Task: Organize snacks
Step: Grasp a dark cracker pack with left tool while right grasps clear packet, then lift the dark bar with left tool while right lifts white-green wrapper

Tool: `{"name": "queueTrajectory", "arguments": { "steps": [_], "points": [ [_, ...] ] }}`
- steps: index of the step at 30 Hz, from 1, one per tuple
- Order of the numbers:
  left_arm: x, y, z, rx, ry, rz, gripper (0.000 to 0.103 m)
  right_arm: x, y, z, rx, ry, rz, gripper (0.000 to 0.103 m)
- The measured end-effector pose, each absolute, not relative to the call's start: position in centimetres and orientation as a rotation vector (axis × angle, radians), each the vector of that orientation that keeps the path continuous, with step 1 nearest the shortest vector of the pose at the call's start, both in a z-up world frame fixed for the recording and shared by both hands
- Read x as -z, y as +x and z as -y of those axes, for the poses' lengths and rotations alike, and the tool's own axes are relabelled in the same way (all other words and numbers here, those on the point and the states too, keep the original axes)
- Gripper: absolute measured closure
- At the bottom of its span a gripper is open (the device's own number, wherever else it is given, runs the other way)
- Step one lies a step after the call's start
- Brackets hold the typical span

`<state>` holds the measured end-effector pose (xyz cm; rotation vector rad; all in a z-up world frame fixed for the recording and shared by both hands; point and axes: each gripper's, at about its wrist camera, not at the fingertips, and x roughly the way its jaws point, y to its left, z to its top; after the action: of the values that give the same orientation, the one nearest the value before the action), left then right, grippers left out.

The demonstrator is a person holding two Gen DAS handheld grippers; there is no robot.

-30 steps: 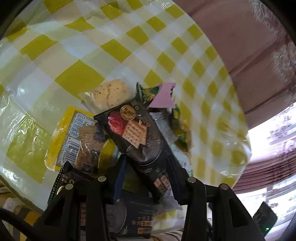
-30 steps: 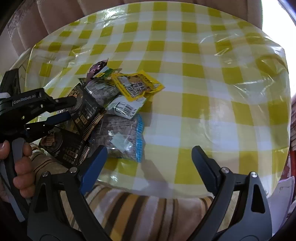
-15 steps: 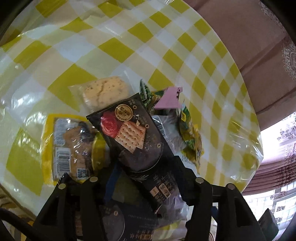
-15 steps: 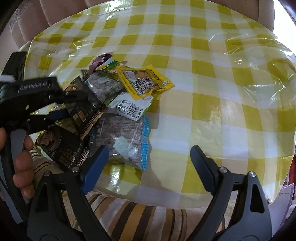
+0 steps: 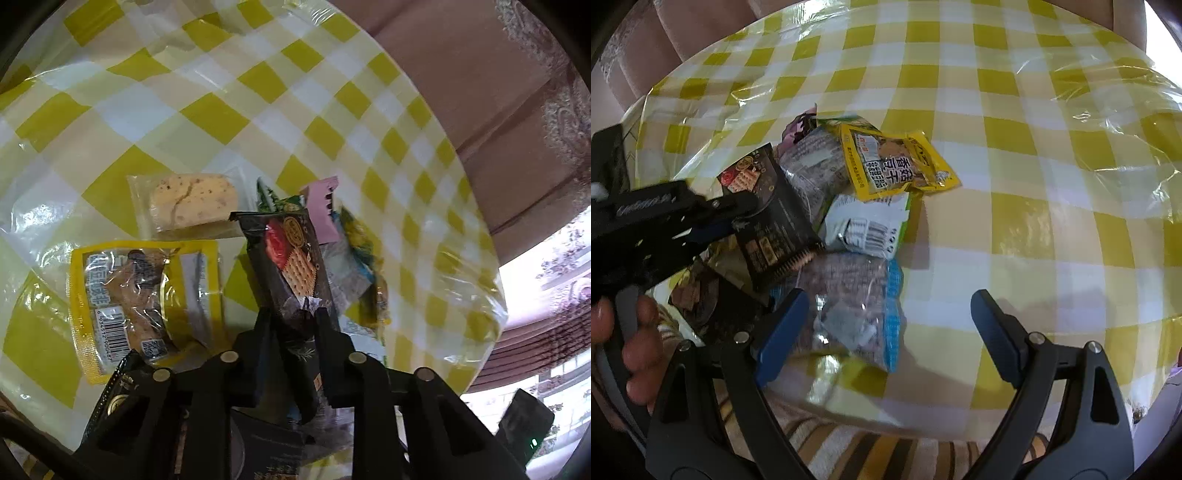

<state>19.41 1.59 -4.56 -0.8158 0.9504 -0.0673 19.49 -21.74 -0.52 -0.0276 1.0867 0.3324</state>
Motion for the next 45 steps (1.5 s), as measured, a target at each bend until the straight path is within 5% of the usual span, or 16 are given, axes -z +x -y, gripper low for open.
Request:
{"name": "queueTrajectory", "arguments": {
  "steps": [15,24,45],
  "points": [
    [1.0,19.2,1.2,0.076,-0.565,-0.888,0.085,0.8,23.6,22.0,-0.292,0.093,-1.082,0.02],
    [-0.2,19.0,2.6,0.013,-0.375,-0.908,0.087,2.3,25.6,20.0,-0.338,0.09,-1.129,0.054],
    [2.7,20.6,2.2,0.14,-0.593,-0.947,0.088,1.3,24.6,19.7,-0.361,0.061,-1.05,0.074]
  ]
}}
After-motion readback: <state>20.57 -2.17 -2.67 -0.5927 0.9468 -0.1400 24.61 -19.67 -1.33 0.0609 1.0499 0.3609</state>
